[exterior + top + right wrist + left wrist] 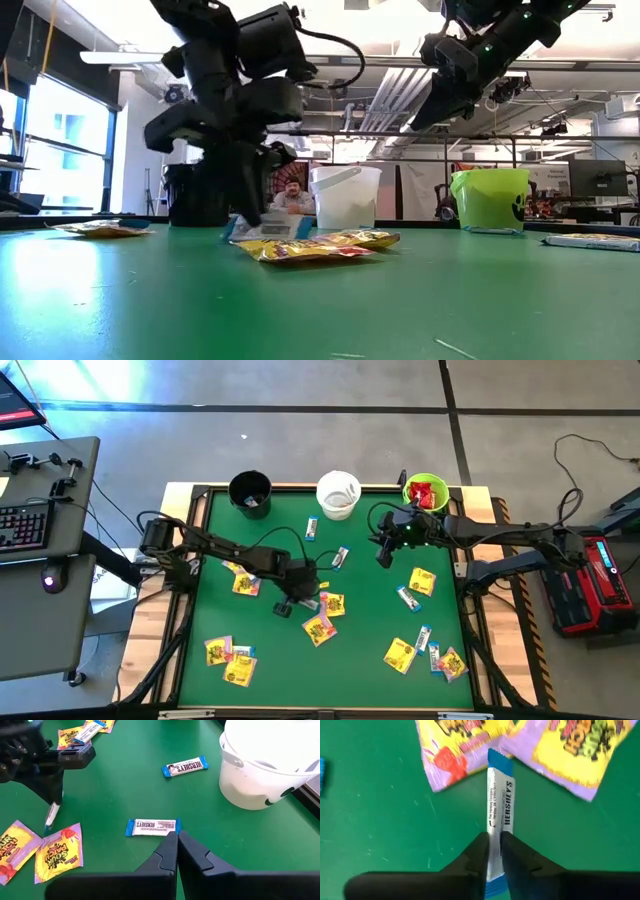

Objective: Sort candy by brand, put in halloween buckets
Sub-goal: Put the white candy into the white bucket

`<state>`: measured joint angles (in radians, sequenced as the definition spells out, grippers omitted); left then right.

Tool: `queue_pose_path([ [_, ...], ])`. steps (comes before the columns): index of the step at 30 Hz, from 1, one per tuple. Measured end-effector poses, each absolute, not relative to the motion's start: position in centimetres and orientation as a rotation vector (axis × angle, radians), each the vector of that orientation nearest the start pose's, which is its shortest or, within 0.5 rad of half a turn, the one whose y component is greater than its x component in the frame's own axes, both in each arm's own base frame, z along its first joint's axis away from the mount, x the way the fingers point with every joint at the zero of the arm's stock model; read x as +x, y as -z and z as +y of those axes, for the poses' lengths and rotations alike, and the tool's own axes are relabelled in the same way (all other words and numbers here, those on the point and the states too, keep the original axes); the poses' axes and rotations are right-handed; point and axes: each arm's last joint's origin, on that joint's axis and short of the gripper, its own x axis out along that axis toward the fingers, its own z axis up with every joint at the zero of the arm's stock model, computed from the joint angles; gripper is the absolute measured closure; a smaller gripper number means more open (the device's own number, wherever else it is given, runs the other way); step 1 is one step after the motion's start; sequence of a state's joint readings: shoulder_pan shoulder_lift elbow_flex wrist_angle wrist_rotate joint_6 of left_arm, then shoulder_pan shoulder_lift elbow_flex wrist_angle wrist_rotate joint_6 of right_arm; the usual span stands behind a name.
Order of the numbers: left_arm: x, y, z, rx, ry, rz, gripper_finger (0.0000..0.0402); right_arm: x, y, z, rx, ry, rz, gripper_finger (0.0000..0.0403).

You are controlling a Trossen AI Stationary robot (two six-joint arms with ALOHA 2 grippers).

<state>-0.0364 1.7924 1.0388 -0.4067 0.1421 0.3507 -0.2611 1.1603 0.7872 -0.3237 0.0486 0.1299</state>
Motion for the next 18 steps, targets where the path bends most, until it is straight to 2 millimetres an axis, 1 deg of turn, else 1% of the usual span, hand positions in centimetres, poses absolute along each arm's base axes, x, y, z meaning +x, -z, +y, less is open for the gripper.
queue_pose_path([
  [3, 33.9, -15.4, -1.6, 0.227, 0.338, 1.110, 0.0385, 23.0, -25.0, -6.3, 0.198, 0.342, 0.676, 0.0403],
  [7, 34.5, -16.3, -1.6, 0.215, 0.324, 1.104, 0.0397, 23.0, -25.0, -6.3, 0.198, 0.342, 0.676, 0.0403],
  [12, 35.2, -17.5, -1.0, 0.160, 0.271, 1.088, 0.0399, 23.0, -25.0, -6.3, 0.198, 0.342, 0.676, 0.0403],
  [18, 36.1, -19.6, 0.4, 0.095, 0.204, 1.069, 0.0401, 23.0, -25.0, -6.3, 0.197, 0.342, 0.676, 0.0403],
])
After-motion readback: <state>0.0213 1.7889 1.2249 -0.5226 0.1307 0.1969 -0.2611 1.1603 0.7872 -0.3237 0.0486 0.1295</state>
